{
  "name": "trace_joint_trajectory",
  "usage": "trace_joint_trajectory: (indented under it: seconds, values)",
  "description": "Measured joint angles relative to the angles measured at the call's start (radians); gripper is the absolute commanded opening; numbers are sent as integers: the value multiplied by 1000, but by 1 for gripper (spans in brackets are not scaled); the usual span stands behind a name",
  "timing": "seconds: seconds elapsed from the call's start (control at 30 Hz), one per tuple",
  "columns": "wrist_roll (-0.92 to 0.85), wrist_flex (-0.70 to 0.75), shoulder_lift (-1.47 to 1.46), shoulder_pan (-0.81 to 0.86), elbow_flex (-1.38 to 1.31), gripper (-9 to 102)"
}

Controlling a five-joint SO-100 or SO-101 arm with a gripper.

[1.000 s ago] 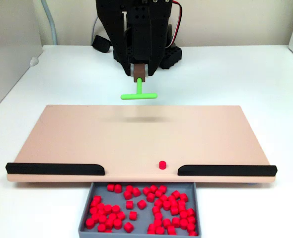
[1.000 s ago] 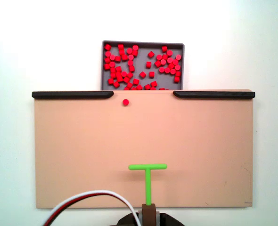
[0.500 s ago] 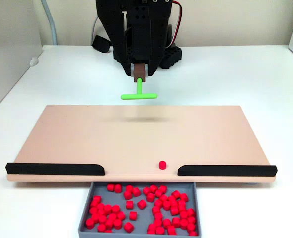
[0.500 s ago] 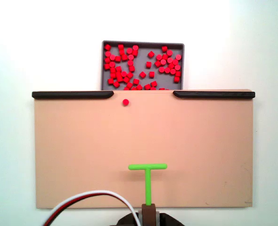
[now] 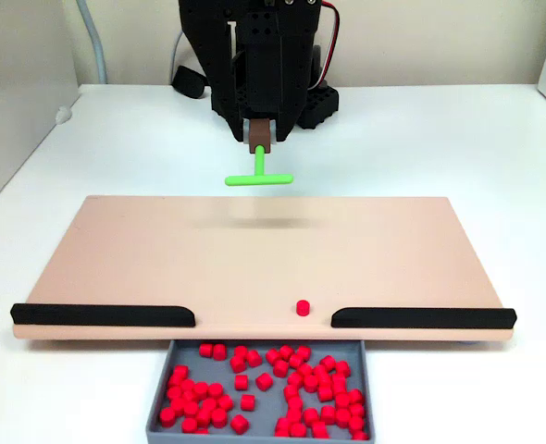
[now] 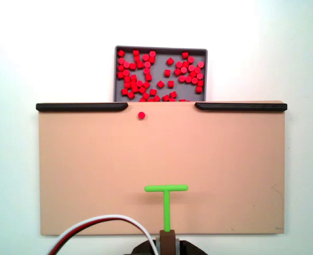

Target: Push granules from bottom to the grey container

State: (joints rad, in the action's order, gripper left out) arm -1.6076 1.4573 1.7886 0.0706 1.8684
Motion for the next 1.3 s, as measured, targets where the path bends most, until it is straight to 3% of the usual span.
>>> trace_joint_trajectory:
  seconds: [1.0, 1.3]
  values:
    - [11, -6, -32, -9, 0, 0]
    - [43, -141, -41, -28, 12, 0]
